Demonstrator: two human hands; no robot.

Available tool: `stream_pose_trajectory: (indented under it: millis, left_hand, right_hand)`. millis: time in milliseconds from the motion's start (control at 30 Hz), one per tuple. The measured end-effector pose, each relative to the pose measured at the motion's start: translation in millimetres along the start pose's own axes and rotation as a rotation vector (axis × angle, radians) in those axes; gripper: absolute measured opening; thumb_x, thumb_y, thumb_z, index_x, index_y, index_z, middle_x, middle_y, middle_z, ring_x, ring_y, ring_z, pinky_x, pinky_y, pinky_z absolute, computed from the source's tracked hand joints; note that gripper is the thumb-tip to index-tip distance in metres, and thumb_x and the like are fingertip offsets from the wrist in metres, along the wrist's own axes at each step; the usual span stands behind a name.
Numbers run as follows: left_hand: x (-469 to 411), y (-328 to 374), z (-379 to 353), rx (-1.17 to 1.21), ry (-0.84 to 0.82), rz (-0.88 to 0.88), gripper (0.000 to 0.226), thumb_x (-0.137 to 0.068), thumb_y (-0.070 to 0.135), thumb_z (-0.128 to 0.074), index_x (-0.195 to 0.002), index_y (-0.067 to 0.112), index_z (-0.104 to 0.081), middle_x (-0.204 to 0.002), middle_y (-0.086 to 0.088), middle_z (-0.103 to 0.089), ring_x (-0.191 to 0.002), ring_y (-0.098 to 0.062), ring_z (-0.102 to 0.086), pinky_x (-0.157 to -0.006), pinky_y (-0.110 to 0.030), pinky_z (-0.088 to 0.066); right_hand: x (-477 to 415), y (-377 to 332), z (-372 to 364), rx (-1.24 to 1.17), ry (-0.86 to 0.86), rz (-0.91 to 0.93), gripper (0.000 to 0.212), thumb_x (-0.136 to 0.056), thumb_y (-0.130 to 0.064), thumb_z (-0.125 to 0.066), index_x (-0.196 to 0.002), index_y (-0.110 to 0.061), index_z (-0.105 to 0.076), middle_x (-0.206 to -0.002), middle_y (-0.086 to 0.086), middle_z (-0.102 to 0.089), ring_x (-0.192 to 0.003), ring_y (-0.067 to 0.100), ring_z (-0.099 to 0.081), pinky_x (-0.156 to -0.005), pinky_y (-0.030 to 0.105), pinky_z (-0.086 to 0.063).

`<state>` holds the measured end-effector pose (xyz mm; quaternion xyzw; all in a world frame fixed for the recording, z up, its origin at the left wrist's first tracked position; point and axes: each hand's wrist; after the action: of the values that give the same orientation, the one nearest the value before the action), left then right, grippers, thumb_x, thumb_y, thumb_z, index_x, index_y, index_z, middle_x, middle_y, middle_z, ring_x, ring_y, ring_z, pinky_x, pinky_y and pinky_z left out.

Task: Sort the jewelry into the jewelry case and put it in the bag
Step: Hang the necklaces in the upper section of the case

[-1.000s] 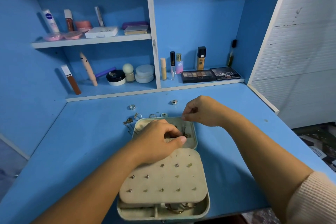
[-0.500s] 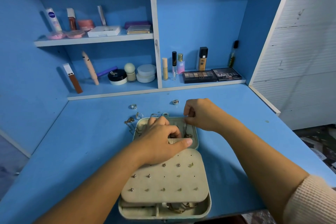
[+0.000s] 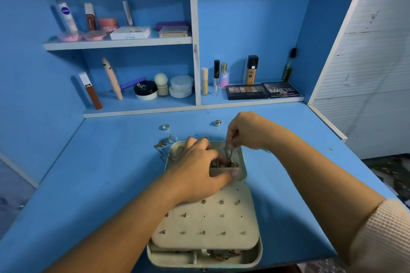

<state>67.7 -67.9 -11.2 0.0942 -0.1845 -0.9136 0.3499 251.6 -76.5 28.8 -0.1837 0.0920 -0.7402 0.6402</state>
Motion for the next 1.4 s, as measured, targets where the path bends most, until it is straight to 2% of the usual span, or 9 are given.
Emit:
stream_pose_trajectory:
  millis: [100,267,633,800,967,1067,1133,1300,1400]
  left_hand:
    - [-2,-2,0,0.066,-0.04,0.04,0.048,-0.075,0.077,-0.05,-0.098,0.037,-0.063,-0.097,0.017,-0.039,-0.112,-0.011,-0.028,-0.098,-0.031,-0.033]
    - [-5,-3,0,0.117,-0.098,0.065,0.046,-0.071,0.078,-0.05,-0.091,0.039,-0.064,-0.108,0.014,-0.04,-0.114,-0.009,-0.024,-0.103,-0.03,-0.029]
    - [-3,-3,3,0.065,-0.125,0.03,0.048,-0.072,0.076,-0.056,-0.106,0.042,-0.06,-0.109,0.013,-0.034,-0.117,-0.013,-0.023,-0.108,-0.04,-0.029]
    - [-2,-1,5,0.066,-0.132,0.026,0.046,-0.074,0.072,-0.06,-0.105,0.039,-0.063,-0.114,0.013,-0.037,-0.118,-0.011,-0.024,-0.107,-0.035,-0.027]
    - [7,-19,19,0.216,0.069,-0.008,0.037,-0.08,0.061,-0.061,-0.112,0.041,-0.06,-0.11,0.016,-0.049,-0.114,-0.007,-0.038,-0.097,-0.03,-0.034]
    - [13,-56,34,0.329,0.314,0.077,0.013,-0.087,0.04,-0.064,-0.1,0.038,-0.063,-0.105,0.011,-0.056,-0.104,-0.006,-0.052,-0.093,-0.029,-0.042]
    - [17,-86,39,0.281,0.398,0.17,0.01,-0.089,0.029,-0.064,-0.098,0.033,-0.063,-0.104,0.005,-0.058,-0.099,-0.009,-0.056,-0.093,-0.029,-0.044]
    - [33,-139,31,0.075,0.275,0.304,0.035,-0.091,0.031,-0.062,-0.122,0.018,-0.062,-0.125,-0.001,-0.053,-0.111,-0.02,-0.056,-0.094,-0.032,-0.045]
    - [39,-140,24,-0.03,0.205,0.291,0.061,-0.086,0.054,-0.045,-0.134,0.018,-0.054,-0.141,-0.006,-0.045,-0.131,-0.025,-0.044,-0.109,-0.039,-0.036]
  right_hand:
    - [10,6,0,0.044,-0.005,0.018,0.014,-0.088,-0.018,-0.061,-0.088,-0.027,-0.071,-0.083,-0.014,-0.057,-0.08,0.011,-0.057,-0.067,0.025,-0.049]
    - [21,10,-11,0.081,-0.053,0.038,0.028,-0.093,-0.018,-0.046,-0.106,-0.031,-0.068,-0.1,-0.009,-0.043,-0.098,0.016,-0.054,-0.081,0.026,-0.044]
    - [23,13,-19,0.012,-0.013,0.053,0.029,-0.092,-0.017,-0.048,-0.11,-0.03,-0.065,-0.097,-0.012,-0.051,-0.087,0.011,-0.051,-0.075,0.023,-0.04]
    - [22,7,-22,0.022,0.005,0.041,0.026,-0.088,-0.014,-0.048,-0.104,-0.027,-0.064,-0.098,-0.006,-0.051,-0.086,0.015,-0.052,-0.072,0.026,-0.045]
    - [24,-1,-17,0.088,0.073,0.061,0.019,-0.089,-0.022,-0.053,-0.105,-0.026,-0.061,-0.108,-0.003,-0.052,-0.095,0.018,-0.055,-0.082,0.035,-0.05]
    - [21,-15,-11,0.077,0.113,0.149,0.021,-0.089,-0.022,-0.054,-0.11,-0.023,-0.061,-0.107,-0.003,-0.052,-0.088,0.015,-0.052,-0.077,0.03,-0.045]
    - [14,-27,-10,0.066,0.114,0.213,0.02,-0.09,-0.021,-0.053,-0.107,-0.023,-0.062,-0.106,-0.003,-0.055,-0.084,0.013,-0.052,-0.073,0.027,-0.044]
    - [-14,-60,-20,0.065,0.06,0.303,0.015,-0.09,-0.021,-0.053,-0.101,-0.025,-0.063,-0.099,-0.009,-0.056,-0.074,0.002,-0.049,-0.063,0.017,-0.037]
    - [-33,-80,-29,0.091,0.032,0.324,0.016,-0.09,-0.023,-0.054,-0.102,-0.023,-0.064,-0.103,-0.006,-0.06,-0.085,0.011,-0.053,-0.075,0.024,-0.044]
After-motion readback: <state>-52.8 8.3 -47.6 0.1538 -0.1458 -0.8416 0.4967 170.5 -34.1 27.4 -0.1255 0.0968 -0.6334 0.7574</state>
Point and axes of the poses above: each hand's wrist, its own x-axis away from the middle knuckle, its own z-axis out of the back of the hand, y = z × x
